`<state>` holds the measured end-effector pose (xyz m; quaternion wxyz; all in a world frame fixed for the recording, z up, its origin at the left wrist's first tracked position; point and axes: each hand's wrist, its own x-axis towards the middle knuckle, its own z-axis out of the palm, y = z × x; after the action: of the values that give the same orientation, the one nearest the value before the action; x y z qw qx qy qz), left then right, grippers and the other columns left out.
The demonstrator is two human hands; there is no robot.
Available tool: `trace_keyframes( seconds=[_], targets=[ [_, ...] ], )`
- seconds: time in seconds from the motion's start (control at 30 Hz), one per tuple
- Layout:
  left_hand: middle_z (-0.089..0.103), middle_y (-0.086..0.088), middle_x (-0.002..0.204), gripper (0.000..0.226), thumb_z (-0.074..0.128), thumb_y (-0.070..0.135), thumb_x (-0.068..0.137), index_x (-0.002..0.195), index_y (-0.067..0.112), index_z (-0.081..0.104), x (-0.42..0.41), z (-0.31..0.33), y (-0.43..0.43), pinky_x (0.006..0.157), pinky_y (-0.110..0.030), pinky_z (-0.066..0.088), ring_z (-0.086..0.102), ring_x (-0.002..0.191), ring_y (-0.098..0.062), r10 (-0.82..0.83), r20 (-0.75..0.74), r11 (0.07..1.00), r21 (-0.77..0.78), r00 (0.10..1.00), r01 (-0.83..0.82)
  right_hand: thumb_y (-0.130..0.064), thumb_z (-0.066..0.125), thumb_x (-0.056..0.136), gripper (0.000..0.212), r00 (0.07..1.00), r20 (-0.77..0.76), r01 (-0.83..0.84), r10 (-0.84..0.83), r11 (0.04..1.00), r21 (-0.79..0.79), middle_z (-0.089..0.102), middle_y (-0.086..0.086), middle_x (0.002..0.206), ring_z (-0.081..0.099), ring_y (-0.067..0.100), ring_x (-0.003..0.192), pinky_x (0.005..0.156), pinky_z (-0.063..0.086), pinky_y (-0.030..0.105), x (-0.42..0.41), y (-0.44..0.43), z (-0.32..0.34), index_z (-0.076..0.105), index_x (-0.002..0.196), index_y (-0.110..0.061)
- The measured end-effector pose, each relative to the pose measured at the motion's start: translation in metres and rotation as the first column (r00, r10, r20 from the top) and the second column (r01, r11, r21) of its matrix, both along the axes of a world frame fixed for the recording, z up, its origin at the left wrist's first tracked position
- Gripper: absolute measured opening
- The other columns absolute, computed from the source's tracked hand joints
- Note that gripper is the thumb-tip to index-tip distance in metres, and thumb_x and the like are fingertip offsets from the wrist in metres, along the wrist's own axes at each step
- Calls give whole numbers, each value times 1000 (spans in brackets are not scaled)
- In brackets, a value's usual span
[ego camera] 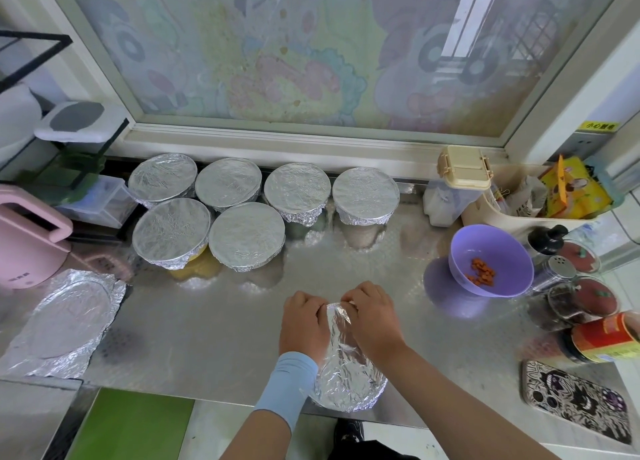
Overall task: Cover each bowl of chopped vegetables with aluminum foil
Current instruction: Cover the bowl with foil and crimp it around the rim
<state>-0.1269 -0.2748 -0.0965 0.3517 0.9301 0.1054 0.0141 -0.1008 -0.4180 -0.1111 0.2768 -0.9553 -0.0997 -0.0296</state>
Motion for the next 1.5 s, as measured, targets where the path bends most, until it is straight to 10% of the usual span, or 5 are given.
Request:
trace_keyframes(
  seconds=[0.57, 0.83, 1.5],
  targets=[
    [49, 2, 96, 24, 43, 21, 102, 102, 15, 67, -3, -7, 2, 81, -23, 34, 45, 97, -16, 230, -55, 971, -48, 972, -233, -27, 53, 93, 20, 991, -7, -130, 130, 990, -58, 61, -4, 94, 57, 21, 90, 82, 46, 35, 15, 9, 9, 71, 102, -24],
    [52, 8, 97, 22, 52, 12, 95, 100, 20, 72, 19, 5, 1, 84, -19, 39, 45, 102, -9, -64, -21, 997, -45, 998, 63, -18, 66, 88, 12, 998, -40, -37, 40, 996, 81, 58, -3, 86, 55, 20, 83, 80, 46, 33, 10, 6, -1, 75, 96, -20],
    [52, 14, 91, 14, 53, 25, 98, 92, 24, 66, 8, -3, 7, 76, -9, 32, 45, 94, -5, -39, -13, 994, -98, 999, 37, -25, 58, 95, 13, 990, -105, -95, 98, 995, 30, 59, -10, 89, 54, 15, 87, 85, 42, 32, 14, 0, 1, 70, 89, -24]
  ],
)
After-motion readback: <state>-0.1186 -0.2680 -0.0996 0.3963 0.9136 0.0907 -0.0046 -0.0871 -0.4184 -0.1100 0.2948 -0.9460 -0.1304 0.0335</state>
